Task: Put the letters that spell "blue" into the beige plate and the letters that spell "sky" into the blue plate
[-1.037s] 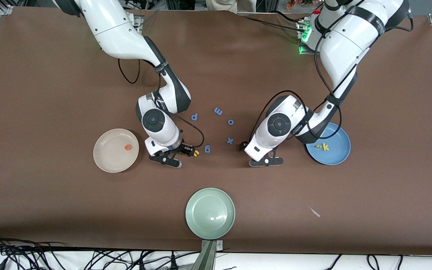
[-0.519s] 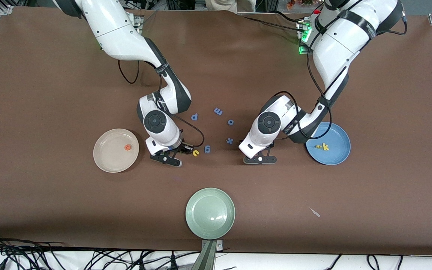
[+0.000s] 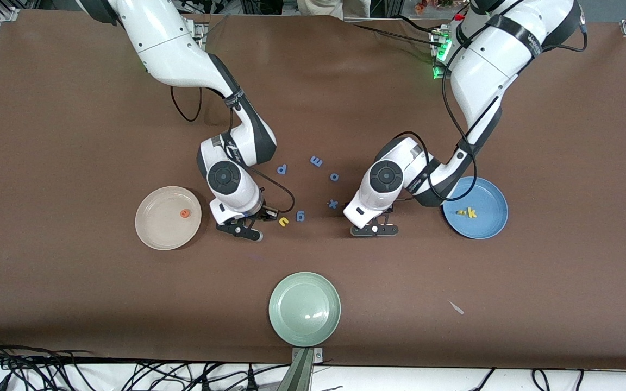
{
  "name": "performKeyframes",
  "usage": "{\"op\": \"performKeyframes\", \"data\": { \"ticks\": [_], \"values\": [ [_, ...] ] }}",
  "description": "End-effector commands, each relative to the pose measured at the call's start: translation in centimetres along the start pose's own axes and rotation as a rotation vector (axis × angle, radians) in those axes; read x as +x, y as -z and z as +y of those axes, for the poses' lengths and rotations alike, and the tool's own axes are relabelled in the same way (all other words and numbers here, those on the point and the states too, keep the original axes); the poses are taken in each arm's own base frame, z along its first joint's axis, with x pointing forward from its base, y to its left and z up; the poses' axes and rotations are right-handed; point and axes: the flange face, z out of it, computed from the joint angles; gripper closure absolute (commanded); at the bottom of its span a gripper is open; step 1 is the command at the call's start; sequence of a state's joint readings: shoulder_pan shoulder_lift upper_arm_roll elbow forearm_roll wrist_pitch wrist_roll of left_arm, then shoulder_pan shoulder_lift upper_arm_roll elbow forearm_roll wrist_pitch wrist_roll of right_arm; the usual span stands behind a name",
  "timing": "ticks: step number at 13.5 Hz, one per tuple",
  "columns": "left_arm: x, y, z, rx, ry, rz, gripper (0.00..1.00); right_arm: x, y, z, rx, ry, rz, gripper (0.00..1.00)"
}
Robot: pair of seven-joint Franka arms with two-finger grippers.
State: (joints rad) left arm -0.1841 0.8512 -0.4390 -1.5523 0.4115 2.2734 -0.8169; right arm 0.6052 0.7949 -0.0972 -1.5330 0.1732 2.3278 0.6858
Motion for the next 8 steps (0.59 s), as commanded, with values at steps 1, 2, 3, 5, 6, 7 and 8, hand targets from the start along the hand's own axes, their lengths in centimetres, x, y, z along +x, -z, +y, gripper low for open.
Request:
{"op": "performKeyframes", "data": {
  "ticks": [1, 2, 3, 5, 6, 7, 8],
  "values": [
    [-0.3, 0.1, 1.1, 0.058, 0.018, 0.057, 1.0, 2.0, 3.8, 2.2, -0.033, 0.074, -0.033, 0.94],
    [0.0, 0.6, 0.7, 0.062, 0.025, 0.058, 1.0, 2.6, 5.1, 3.2, -0.05, 0.114, -0.044, 0.94],
    [0.3, 1.2, 0.1, 0.078, 0.029, 0.054, 1.0, 3.5, 6.4, 4.7, -0.07, 0.156, -0.055, 0.93],
    [1.3, 4.1, -2.3, 0.13, 0.068, 0.031, 1.0, 4.8, 7.9, 7.8, -0.115, 0.22, -0.103, 0.93],
    [2.0, 5.4, -4.3, 0.163, 0.079, 0.011, 1.0, 5.3, 8.6, 9.1, -0.131, 0.247, -0.118, 0.92],
    [2.5, 6.6, -6.2, 0.198, 0.055, -0.016, 1.0, 5.8, 8.7, 11.0, -0.145, 0.268, -0.133, 0.92],
    [2.9, 8.0, -8.0, 0.227, 0.028, -0.041, 1.0, 6.1, 9.0, 13.2, -0.152, 0.298, -0.141, 0.91]
  ]
}}
